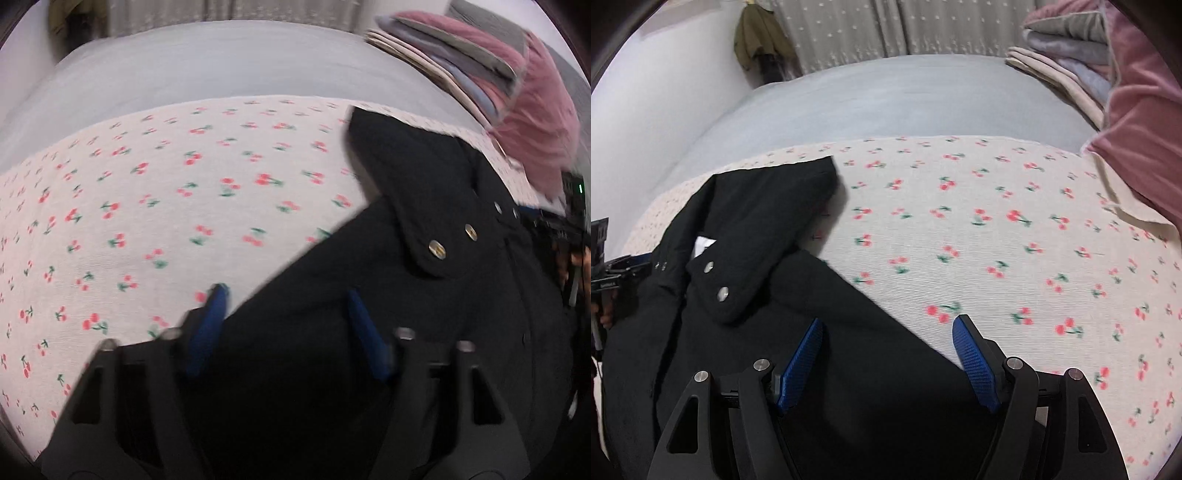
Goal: Fold large clothes
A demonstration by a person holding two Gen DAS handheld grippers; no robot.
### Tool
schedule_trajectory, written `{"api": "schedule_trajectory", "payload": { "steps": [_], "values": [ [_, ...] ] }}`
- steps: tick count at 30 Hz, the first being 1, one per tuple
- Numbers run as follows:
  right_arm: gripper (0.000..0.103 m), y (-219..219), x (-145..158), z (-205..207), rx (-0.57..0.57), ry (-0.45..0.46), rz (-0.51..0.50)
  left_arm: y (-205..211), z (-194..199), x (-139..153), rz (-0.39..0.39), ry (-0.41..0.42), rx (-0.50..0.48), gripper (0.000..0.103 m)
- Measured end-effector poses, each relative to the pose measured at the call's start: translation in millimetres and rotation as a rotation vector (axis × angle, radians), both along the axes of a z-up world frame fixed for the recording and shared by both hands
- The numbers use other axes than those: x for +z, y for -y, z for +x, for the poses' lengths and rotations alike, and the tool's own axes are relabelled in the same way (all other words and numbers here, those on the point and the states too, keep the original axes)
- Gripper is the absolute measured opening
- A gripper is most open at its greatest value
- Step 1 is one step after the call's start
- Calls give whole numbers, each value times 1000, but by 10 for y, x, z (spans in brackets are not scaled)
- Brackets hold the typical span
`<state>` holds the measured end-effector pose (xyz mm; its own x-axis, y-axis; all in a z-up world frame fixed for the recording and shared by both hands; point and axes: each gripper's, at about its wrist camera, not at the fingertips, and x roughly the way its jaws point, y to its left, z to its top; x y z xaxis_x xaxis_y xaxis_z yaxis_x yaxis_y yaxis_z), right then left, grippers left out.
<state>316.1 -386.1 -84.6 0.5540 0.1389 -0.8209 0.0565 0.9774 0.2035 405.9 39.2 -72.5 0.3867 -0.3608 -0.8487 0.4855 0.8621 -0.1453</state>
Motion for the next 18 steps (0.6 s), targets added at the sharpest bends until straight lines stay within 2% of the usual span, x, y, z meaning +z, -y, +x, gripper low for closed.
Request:
{"api": "schedule_trajectory", "payload": {
  "steps": [2,3,4,5,6,9,12,15,17,18],
  "values": [
    [58,-119,-1,-10,41,-5,-22,94,-129,5,42,30,-11,39],
    [46,-190,8,-34,60,-11,-41,107,-184,17,43,43,4,22],
    [28,-236,20,-45,62,-13,-46,107,-199,31,33,49,20,16],
    [18,-273,38,-77,62,-14,-49,80,-257,65,15,69,53,14],
    [13,-317,64,-129,51,-7,-63,95,-320,102,21,104,76,13],
    [10,-529,161,-184,-5,32,-199,181,-416,246,73,229,99,11],
    [9,-659,394,-84,-82,104,-307,192,-332,531,14,316,175,10],
    [9,-693,620,71,-135,173,-350,172,-229,768,-41,412,267,10],
    [9,-752,750,228,-160,234,-410,170,-146,776,-44,462,304,11],
    [11,-758,771,308,-169,249,-424,182,-35,704,-15,470,326,16]
  ]
}}
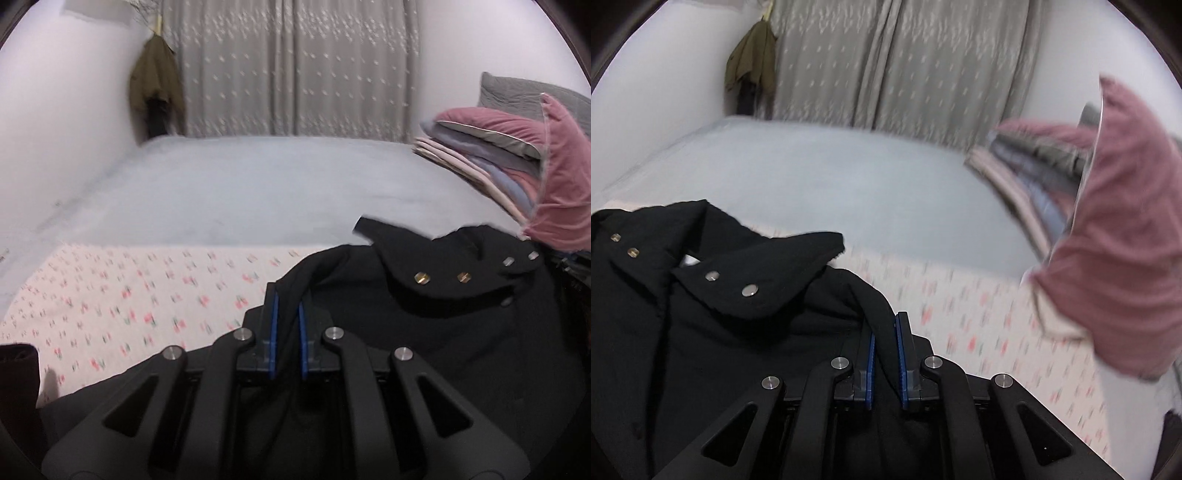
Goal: Fold large clothes
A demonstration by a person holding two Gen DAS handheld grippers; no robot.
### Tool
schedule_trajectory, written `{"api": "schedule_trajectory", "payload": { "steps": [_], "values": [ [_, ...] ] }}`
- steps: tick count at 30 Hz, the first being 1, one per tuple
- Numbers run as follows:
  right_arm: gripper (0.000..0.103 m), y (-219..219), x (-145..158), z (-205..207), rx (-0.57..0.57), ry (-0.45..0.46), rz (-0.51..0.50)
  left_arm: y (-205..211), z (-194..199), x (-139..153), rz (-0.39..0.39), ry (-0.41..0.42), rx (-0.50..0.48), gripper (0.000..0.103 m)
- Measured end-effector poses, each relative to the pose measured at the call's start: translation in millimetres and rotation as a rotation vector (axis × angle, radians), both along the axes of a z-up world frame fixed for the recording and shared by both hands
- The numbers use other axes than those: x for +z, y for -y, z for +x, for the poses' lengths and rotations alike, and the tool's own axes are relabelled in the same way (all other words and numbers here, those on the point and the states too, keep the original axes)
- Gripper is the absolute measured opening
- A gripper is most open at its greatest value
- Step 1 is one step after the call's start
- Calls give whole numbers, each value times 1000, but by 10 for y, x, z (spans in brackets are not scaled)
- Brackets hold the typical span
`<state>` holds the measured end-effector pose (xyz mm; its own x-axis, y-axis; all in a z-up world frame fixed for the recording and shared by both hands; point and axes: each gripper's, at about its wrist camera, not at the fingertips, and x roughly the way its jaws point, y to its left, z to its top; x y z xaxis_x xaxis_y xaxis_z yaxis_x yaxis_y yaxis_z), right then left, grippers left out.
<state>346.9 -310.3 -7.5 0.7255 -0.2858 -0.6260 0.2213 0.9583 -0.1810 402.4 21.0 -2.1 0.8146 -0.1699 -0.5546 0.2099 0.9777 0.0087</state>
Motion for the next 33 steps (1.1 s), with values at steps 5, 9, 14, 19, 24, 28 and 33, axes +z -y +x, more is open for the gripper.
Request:
{"api": "schedule_trajectory", "payload": {
  "steps": [5,9,14,19,24,28,33],
  "values": [
    [29,66,-350,368,-112,-154,-11,-126,338,-455,67,-227,124,39],
    [44,-17,-365,96,-43,-171,-11,-327,87,-288,16,-213,57,63],
    [61,-145,-114,-499,43,-127,79,-631,-390,-32,83,-170,80,70],
    [63,-401,177,-1180,116,-137,169,-1017,-991,87,92,-183,99,79],
    [71,-612,334,-1990,169,-156,290,-1208,-1599,3,107,-301,39,80],
    [72,-536,309,-2577,170,-217,357,-1382,-2081,-123,87,-432,-24,80],
    [72,-219,101,-3487,74,-336,480,-1727,-2722,-314,-6,-555,-65,80]
  ]
}}
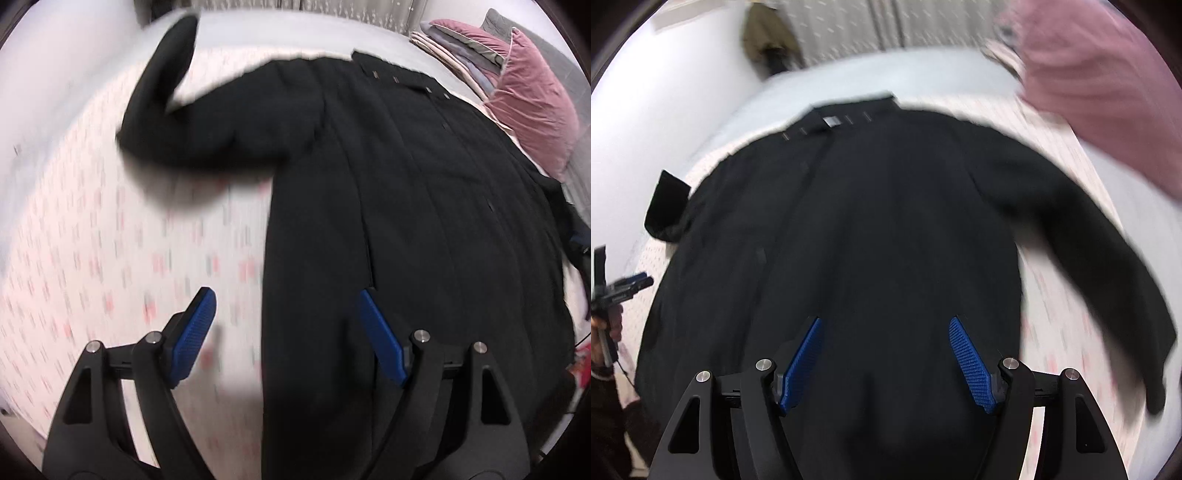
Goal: Fold large clothes
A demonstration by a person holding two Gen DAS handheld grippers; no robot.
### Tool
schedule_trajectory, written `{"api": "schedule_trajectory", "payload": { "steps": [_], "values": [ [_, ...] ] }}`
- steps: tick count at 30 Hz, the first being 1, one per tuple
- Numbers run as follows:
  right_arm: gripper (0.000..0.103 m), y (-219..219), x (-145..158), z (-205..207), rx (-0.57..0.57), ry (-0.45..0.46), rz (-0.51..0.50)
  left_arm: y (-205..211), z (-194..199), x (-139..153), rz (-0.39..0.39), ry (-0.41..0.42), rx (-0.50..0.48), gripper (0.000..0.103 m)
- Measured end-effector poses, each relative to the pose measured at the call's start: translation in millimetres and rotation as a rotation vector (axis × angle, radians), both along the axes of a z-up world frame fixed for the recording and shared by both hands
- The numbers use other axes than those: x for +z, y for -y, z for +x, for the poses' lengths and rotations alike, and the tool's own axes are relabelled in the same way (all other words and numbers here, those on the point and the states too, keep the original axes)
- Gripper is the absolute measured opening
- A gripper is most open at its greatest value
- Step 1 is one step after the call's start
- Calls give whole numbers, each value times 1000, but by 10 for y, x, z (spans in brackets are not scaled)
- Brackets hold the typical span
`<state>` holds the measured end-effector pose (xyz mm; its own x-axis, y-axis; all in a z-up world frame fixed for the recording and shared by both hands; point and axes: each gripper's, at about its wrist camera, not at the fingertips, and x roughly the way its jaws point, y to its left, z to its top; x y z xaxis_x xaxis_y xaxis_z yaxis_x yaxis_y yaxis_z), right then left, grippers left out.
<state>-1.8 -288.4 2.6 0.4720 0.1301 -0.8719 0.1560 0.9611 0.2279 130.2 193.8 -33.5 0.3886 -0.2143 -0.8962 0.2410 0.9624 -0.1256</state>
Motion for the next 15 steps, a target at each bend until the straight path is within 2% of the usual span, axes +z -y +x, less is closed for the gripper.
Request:
{"api": "schedule_trajectory", "payload": {
  "steps": [6,8,9,10,11,12,13,14,15],
  "values": [
    [72,206,-464,-992,-83,-163,84,-280,-591,-341,-50,-182,-10,79],
    [72,210,-598,-1212,-99,-194,124,-329,-764,-476,-125,-264,-22,75],
    [72,208,-697,-1360,-117,-208,170,-328,-834,-483,-146,-259,-28,74],
    [71,199,-738,-1441,-123,-200,204,-303,-910,-466,-157,-239,-47,56],
    [70,176,-741,-1549,-127,-156,252,-253,-982,-460,-188,-251,-82,41],
    [50,145,-739,-1604,-106,-141,315,-212,-1030,-444,-222,-275,-100,17],
    [13,122,-730,-1639,-89,-143,384,-193,-1063,-393,-241,-266,-97,12],
    [10,115,-703,-1672,-91,-143,430,-176,-1101,-267,-242,-217,-98,10],
    [10,108,-618,-1702,-91,-120,408,-181,-1135,-169,-262,-178,-104,9]
  ]
}}
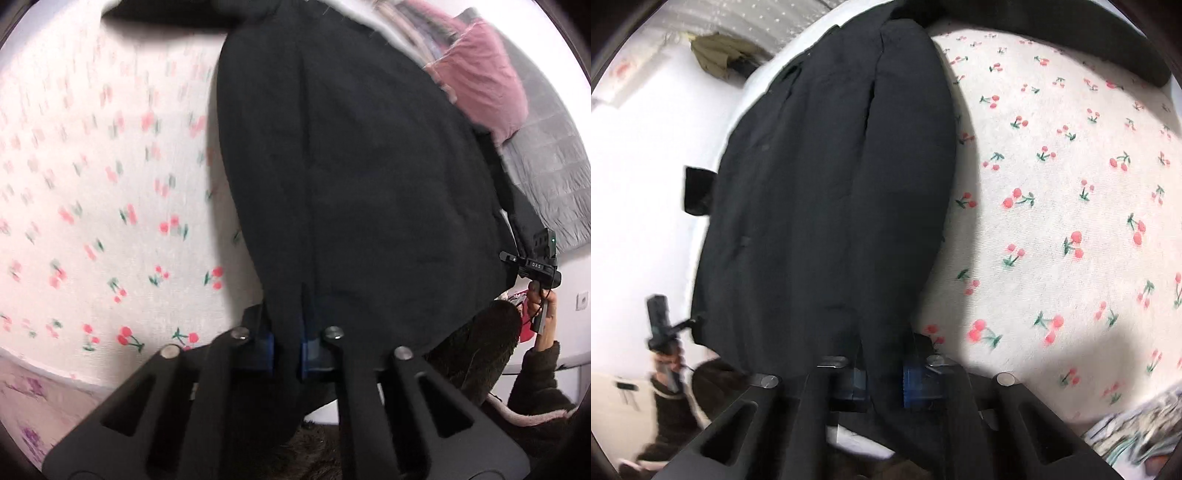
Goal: Fold large clothes
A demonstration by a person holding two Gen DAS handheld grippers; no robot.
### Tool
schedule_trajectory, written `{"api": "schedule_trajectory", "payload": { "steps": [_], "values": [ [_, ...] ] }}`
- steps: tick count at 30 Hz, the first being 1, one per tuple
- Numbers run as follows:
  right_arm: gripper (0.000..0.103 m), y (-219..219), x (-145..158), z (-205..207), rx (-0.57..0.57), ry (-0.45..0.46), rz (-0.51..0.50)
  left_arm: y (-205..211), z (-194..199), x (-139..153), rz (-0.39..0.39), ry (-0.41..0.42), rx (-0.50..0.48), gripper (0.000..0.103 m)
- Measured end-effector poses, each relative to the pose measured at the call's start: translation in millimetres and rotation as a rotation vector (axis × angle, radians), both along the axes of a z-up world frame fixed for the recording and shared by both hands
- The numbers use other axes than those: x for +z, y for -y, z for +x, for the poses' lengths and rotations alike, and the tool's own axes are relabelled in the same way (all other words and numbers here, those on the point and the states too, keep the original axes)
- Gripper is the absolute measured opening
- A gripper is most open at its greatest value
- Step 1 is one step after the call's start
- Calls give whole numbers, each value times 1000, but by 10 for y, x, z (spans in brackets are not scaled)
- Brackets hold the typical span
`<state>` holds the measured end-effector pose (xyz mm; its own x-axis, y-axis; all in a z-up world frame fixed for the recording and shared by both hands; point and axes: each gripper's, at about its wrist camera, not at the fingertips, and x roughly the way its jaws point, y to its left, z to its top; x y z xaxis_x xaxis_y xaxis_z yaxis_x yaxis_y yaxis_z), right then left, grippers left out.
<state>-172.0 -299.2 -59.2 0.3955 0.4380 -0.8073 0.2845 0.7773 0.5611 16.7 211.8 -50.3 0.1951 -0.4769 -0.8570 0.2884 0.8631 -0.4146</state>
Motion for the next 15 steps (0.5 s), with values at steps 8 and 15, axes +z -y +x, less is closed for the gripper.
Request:
{"api": "schedule_trajectory", "payload": {
  "steps": [8,15],
  "values": [
    [12,-252,11,-50,76,-141,-452,189,-128,-184,242,-21,-34,15],
    [59,-377,584,-23,-53,-62,-692,115,12,68,322,133,62,69]
  ]
}}
